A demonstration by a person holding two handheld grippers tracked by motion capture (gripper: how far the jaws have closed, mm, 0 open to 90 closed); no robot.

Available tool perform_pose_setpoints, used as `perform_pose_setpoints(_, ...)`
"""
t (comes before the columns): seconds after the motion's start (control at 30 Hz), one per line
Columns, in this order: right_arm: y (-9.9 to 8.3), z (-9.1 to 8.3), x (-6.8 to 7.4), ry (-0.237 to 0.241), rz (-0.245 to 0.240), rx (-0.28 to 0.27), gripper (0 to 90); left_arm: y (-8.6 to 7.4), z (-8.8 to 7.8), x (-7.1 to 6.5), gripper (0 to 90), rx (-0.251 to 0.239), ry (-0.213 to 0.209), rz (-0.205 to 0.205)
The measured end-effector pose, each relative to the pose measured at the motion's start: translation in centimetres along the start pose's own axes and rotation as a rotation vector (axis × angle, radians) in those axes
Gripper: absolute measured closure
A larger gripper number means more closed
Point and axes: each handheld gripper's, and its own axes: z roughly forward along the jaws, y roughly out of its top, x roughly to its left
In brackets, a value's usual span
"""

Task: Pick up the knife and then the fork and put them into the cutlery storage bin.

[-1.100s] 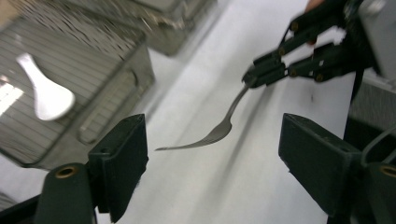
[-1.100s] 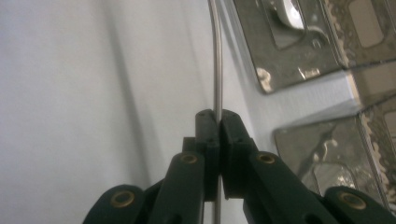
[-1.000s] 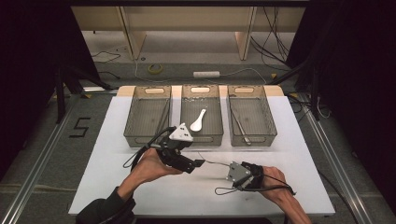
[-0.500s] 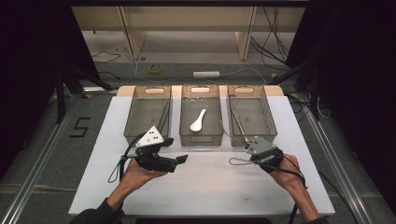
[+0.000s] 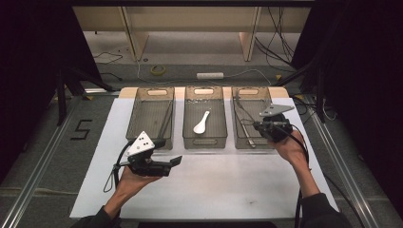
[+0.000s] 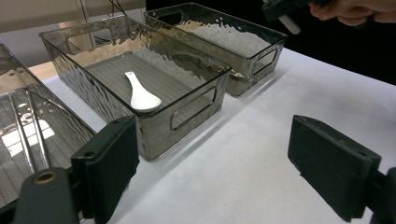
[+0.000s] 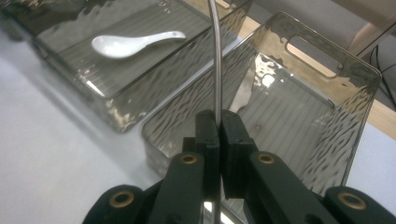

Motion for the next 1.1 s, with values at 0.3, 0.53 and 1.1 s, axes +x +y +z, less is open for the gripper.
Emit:
perform_pose_setpoints(0.3,1.2,2.6,-2.2,0.004,0.117,0.039,87.9,-0.4,-0.5,0.2,16.0,0.002,0.003,-0.011)
perform_pose_setpoints(0.53,0.7,4.6,-3.6,-0.02,0.199,0.071,87.9,-0.6,-0.8,0.3,15.8,0.006,0.003,-0.02)
perform_pose_setpoints(1.1,-0.2,7.5,-4.0,-0.031,0.279,0.141,87.6,-0.8,-1.1,0.5,15.7,0.002,0.013,-0.03)
